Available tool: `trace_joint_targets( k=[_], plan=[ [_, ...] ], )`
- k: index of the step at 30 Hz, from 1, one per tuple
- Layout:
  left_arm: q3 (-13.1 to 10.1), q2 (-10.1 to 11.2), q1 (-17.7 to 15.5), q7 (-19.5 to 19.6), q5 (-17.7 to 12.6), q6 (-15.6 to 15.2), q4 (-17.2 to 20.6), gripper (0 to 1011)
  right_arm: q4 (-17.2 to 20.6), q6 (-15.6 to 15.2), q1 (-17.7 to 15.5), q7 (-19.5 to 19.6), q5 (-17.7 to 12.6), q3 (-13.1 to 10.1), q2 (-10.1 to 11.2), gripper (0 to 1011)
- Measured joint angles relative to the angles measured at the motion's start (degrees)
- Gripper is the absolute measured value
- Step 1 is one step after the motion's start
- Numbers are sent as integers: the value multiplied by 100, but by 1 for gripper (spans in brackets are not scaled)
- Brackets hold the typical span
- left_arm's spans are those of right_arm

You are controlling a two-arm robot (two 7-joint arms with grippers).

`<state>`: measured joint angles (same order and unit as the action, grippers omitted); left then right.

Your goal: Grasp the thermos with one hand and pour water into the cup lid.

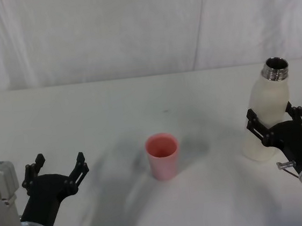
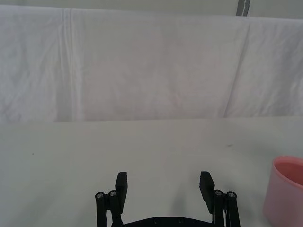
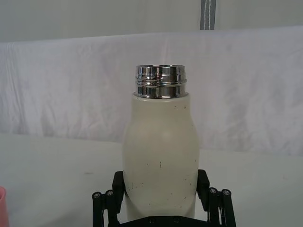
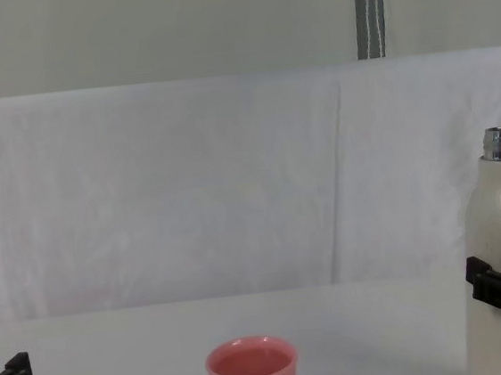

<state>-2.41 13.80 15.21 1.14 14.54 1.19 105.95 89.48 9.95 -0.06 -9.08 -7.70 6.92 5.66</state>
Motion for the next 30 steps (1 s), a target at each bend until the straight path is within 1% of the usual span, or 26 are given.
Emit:
trace_joint_targets(
  k=[6,9,11,30],
  plan=[
    [0,0,0,0,0,0,0,1001,2,0,0,0,0,0,0,947],
    [0,0,0,0,0,0,0,1001,7,1,0,0,0,0,0,968],
    [0,0,0,0,0,0,0,1001,11,1,0,0,-1,0,0,1001],
    [0,0,0,0,0,0,0,1001,11,-4,0,6,0,0,0,1001]
  ],
)
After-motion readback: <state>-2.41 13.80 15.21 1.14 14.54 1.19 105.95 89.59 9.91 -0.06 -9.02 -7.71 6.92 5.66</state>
